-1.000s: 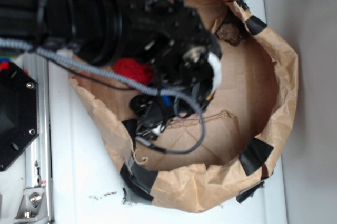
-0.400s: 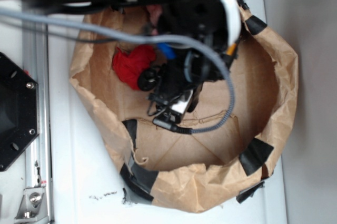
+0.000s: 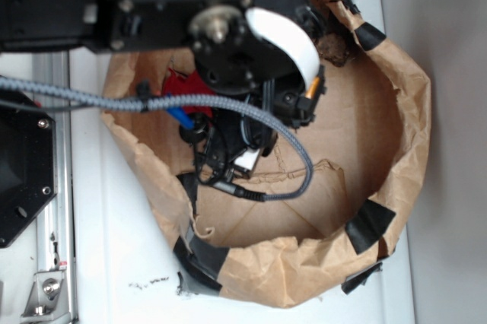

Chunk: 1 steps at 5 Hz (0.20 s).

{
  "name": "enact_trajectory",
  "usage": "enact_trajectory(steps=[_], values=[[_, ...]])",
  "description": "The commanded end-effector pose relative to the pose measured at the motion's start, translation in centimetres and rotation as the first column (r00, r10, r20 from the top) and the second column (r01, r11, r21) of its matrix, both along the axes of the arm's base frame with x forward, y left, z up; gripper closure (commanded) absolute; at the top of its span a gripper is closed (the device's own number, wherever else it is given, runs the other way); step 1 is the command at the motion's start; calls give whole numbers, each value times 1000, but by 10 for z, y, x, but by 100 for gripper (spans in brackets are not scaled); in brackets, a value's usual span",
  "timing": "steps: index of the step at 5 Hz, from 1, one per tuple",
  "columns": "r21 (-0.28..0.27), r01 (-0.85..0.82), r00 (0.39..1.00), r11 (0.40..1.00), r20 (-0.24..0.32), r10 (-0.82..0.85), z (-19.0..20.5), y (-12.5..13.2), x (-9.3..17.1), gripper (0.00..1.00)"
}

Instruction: Grab the black box.

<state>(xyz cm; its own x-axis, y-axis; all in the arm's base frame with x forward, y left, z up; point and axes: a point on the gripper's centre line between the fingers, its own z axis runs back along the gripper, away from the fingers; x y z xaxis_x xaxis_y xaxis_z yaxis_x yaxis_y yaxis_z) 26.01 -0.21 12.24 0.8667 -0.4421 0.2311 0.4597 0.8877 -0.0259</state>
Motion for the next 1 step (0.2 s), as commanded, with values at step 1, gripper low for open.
enact_trajectory(steps=[1], values=[[20, -34, 997, 999, 67, 32, 13, -6, 3, 100]])
